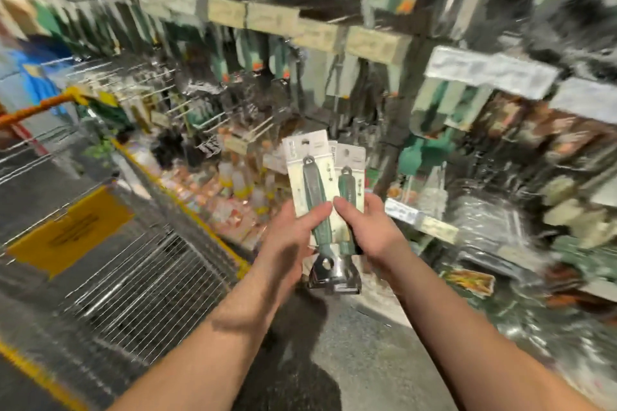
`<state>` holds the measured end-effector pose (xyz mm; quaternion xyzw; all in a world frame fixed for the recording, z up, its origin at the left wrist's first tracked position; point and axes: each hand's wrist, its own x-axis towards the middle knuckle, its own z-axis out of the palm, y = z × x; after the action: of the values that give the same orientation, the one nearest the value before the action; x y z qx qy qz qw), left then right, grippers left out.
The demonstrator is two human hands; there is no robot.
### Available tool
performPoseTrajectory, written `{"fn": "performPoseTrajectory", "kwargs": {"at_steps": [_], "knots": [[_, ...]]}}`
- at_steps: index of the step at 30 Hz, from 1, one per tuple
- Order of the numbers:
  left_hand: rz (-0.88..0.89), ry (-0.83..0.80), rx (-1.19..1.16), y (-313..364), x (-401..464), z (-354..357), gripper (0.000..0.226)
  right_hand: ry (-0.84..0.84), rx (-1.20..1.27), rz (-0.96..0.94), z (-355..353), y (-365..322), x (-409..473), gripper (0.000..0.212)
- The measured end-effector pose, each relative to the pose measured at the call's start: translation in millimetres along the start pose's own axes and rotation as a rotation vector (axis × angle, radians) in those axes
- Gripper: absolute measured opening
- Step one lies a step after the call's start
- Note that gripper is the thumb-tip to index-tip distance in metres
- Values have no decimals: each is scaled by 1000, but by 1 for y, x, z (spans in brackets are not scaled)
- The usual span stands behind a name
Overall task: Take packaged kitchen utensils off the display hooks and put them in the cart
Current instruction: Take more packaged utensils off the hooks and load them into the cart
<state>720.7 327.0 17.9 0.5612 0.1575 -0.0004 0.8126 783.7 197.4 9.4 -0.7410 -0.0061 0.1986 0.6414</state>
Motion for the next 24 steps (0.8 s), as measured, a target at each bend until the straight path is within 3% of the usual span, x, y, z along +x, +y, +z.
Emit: {"fn": "performPoseTrajectory", "kwargs": {"at_steps": [3,9,17,22,24], "knots": [[-20,33,93,2,13,51,34,60,-34,-75,-52,-16,-11,64],[76,-34,112,23,12,133,27,247,59,-161,-123,-37,-17,43],[159,-76,119,71,18,181,28,420,16,-287,-188,-86,-33,48],[229,-195,89,111,22,197,27,523,-99,-380,-216,-132,-46,50],[249,-228,80,125,24,204,26,614,-95,-424,-226,-154,-46,61]]}}
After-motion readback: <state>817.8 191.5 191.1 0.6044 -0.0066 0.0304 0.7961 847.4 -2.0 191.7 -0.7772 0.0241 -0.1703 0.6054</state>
